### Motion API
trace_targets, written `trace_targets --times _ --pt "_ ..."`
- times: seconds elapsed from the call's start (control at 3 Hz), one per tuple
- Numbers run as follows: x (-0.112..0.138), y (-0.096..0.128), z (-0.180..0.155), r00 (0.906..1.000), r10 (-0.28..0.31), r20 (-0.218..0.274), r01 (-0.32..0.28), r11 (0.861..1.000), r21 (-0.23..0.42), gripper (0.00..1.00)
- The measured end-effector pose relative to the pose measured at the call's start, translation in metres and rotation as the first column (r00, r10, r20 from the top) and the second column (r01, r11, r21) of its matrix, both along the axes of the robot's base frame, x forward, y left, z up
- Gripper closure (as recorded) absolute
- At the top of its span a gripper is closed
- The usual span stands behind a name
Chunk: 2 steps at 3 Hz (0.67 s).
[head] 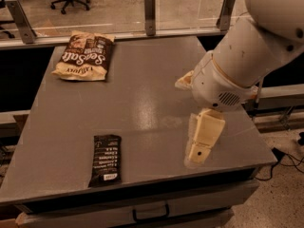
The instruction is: Move rxbar chocolate near green can
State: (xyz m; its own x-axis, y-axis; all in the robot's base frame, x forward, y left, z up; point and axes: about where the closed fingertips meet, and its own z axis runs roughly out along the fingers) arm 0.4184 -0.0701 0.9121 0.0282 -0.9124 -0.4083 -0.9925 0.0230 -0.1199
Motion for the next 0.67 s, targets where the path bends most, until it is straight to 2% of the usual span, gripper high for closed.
trace_targets --times 0.33,0.67 --pt "-0.016 0.053 -0.029 0.9976 0.022 -0.066 -0.014 0.993 0.12 0.0" --pt "-0.028 0.09 -0.054 0.9927 0.052 -0.109 -0.029 0.98 0.198 0.0"
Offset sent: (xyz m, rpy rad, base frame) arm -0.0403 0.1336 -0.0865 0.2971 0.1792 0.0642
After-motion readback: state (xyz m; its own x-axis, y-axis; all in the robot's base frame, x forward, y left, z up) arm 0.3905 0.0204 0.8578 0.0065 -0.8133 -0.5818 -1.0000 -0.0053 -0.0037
